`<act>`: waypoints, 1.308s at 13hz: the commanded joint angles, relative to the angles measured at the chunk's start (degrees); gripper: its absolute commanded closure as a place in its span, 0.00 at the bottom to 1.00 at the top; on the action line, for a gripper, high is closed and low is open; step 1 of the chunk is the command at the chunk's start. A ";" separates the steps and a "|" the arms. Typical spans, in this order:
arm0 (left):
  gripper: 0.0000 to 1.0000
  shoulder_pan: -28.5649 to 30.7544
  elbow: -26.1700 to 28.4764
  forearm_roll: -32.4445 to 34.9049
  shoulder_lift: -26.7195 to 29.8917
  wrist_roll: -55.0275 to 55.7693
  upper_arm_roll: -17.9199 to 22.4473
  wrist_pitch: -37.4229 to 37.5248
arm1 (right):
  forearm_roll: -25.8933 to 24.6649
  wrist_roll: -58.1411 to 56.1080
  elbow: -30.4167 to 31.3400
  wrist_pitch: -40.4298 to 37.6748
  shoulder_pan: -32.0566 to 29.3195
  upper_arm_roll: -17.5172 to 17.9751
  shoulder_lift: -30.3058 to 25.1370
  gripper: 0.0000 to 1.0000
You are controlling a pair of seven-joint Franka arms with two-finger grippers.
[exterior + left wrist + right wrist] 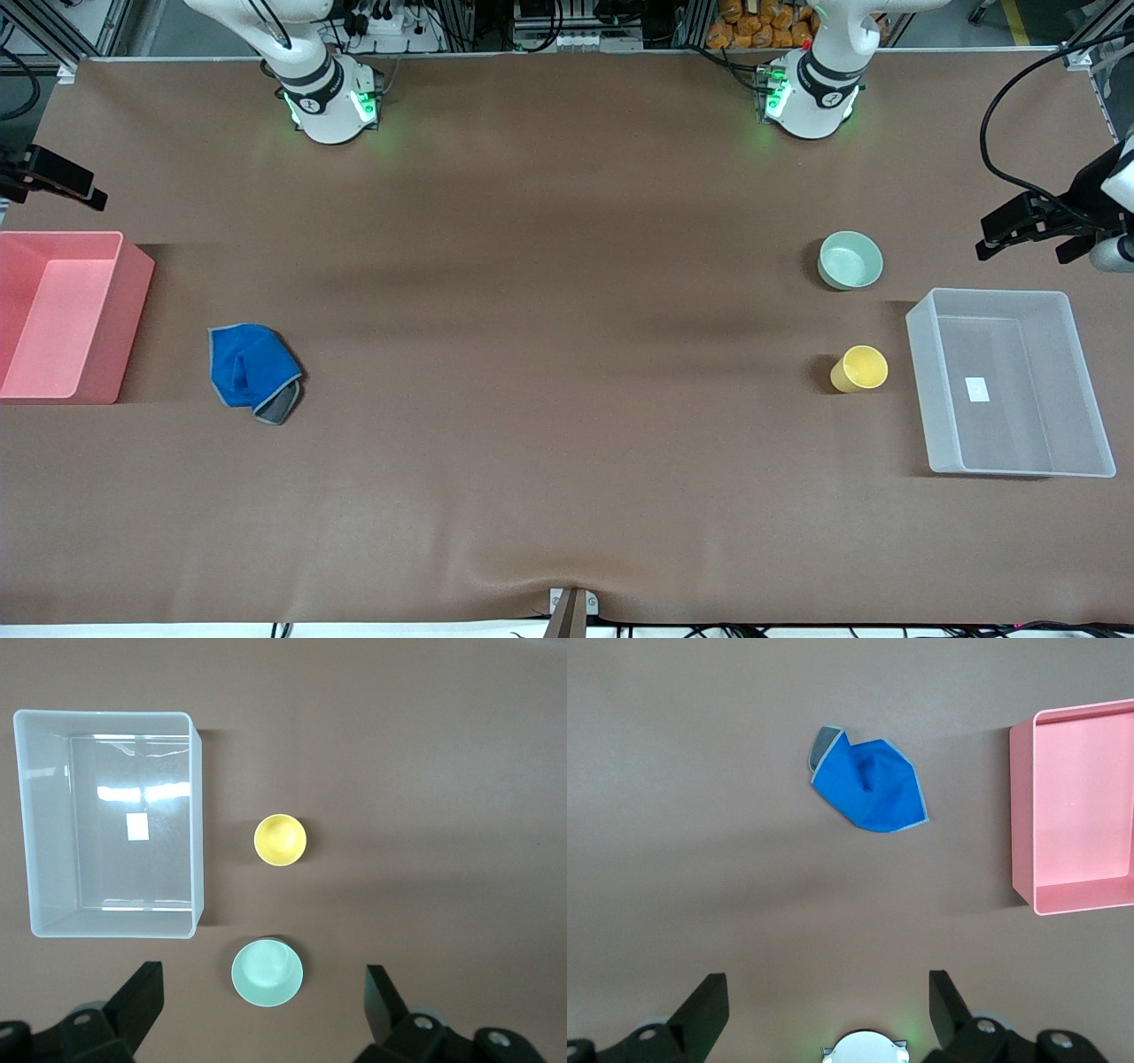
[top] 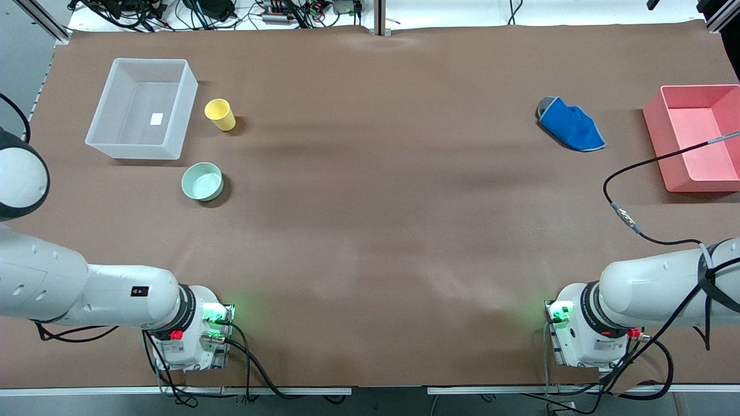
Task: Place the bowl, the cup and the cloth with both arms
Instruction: 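Reach the right gripper to the blue cloth while the left gripper reaches the bowl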
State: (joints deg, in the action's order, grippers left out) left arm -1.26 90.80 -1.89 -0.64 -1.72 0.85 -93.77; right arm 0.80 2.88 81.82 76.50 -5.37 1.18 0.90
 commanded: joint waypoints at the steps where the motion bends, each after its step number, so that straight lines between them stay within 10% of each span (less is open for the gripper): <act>1: 0.00 -0.85 -1.15 1.10 -0.42 -0.66 0.73 1.22 | 0.08 0.81 -0.70 -0.39 0.18 0.05 0.42 0.00; 17: 0.00 1.00 3.30 0.13 -6.76 0.05 0.64 -2.99 | 0.61 0.19 -0.43 -0.39 0.62 0.22 2.17 0.00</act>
State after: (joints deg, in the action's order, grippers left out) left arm -0.80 91.20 -1.89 -8.21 -1.71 1.56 -95.41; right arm 0.85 2.88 81.87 76.49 -5.27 1.68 1.88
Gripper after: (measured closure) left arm 0.000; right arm 0.000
